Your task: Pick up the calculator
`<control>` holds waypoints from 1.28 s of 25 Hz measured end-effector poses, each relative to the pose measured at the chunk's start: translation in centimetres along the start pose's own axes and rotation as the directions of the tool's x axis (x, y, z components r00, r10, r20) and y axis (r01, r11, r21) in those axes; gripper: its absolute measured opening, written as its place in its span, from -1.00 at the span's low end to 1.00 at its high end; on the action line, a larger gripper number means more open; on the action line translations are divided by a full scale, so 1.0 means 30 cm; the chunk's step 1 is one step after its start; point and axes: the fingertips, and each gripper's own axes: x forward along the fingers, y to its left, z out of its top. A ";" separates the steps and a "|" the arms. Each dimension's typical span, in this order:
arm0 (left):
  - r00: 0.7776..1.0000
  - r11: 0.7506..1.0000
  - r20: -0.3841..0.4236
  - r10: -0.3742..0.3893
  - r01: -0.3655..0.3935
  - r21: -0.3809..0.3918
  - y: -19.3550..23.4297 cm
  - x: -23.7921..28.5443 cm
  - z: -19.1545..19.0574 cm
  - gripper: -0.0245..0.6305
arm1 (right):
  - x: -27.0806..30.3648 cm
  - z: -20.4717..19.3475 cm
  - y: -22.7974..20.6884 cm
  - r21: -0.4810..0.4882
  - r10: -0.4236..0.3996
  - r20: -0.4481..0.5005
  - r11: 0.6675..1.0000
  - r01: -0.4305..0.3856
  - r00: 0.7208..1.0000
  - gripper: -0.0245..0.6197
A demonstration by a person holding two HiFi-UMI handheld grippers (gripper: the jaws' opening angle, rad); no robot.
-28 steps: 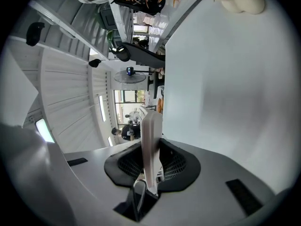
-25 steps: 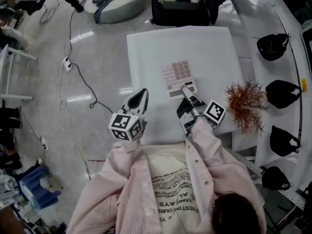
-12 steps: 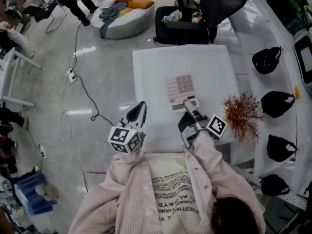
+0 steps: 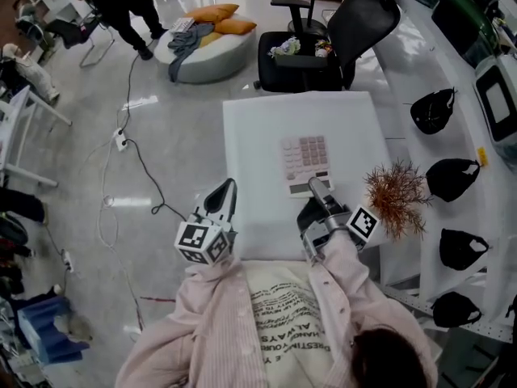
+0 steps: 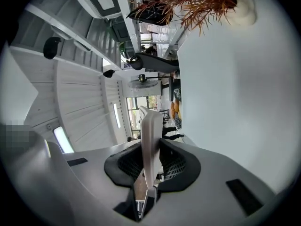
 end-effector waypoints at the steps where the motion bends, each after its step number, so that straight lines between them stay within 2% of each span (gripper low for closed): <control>1: 1.000 1.000 0.007 0.001 -0.001 0.002 -0.001 -0.008 0.007 -0.92 | -0.008 0.000 0.007 0.002 0.005 0.005 1.000 -0.005 1.000 -0.70; 10: 0.999 1.000 0.051 0.014 -0.015 0.021 0.008 -0.058 0.051 -0.92 | -0.035 -0.015 0.041 -0.003 0.018 0.026 1.000 -0.018 0.999 -0.70; 32: 0.999 0.999 0.052 0.014 -0.016 0.052 0.003 -0.075 0.069 -0.92 | -0.040 -0.029 0.040 0.018 0.008 0.031 1.000 -0.009 0.999 -0.70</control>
